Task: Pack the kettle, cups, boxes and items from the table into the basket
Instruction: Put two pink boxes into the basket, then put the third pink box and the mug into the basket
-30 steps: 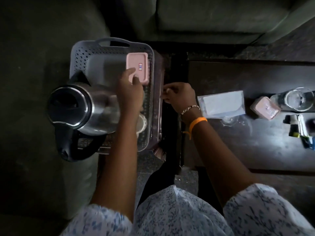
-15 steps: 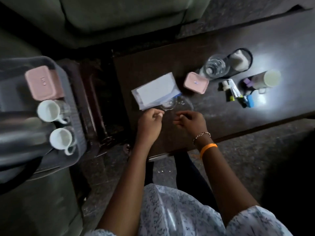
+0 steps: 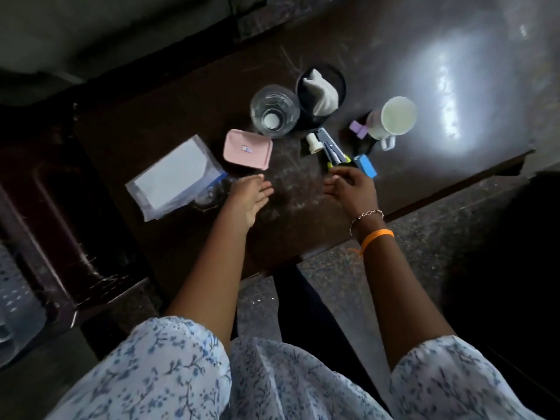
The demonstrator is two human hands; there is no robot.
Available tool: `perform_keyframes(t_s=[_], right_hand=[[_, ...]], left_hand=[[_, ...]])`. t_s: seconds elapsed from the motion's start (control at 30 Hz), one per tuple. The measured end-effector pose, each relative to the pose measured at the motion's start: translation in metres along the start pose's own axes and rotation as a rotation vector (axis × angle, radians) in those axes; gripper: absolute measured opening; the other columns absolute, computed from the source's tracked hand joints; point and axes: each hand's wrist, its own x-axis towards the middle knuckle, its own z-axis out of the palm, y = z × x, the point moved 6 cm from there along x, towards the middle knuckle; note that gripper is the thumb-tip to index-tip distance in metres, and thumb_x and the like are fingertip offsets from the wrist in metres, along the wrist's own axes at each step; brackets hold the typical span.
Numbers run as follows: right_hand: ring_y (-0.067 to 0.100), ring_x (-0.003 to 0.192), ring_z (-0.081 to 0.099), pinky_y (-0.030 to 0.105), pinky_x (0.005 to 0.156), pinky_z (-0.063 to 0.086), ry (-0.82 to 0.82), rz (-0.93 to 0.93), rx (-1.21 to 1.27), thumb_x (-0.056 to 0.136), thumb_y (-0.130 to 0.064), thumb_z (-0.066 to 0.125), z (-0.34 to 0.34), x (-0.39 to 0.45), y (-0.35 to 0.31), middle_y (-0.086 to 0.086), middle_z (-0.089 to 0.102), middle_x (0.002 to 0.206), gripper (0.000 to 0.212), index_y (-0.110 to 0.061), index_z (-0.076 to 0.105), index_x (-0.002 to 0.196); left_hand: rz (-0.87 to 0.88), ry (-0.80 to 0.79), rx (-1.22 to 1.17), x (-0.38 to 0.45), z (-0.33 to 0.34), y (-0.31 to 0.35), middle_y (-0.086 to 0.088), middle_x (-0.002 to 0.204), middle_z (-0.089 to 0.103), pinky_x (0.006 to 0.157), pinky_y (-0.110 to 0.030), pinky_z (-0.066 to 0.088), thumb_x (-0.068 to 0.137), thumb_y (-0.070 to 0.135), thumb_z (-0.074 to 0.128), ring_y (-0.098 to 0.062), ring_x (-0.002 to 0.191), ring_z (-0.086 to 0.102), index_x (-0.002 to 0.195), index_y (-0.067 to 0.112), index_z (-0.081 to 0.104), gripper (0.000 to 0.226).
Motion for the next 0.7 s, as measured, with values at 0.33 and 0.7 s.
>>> perform_keyframes(t_s=[0.33,0.7], right_hand=[[0.010,0.047,0.047,0.012,0.032,0.037,0.259,0.076,0.052,0.091,-0.001,0.039,-0.069,0.082,-0.025,0.007,0.050,0.069,0.038,-0.005,0.031,0.128],[0.020,0.050,0.048,0.025,0.046,0.037,0.209,0.114,-0.131,0.094,-0.015,0.038,-0.068,0.099,-0.018,0.008,0.053,0.058,0.035,-0.014,0.044,0.060]], left_hand=[[-0.064,0.198,-0.100,0.042,0.018,0.008,-0.013,0.138,0.048,0.100,-0.042,0.040,0.100,0.015,0.024,-0.026,0.125,0.051,0.137,0.008,0.033,0.039],[0.021,0.173,0.172,0.034,-0.003,0.011,0.000,0.080,0.056,0.095,-0.037,0.041,0.098,0.012,0.036,-0.020,0.095,0.058,0.126,0.006,0.046,0.031]])
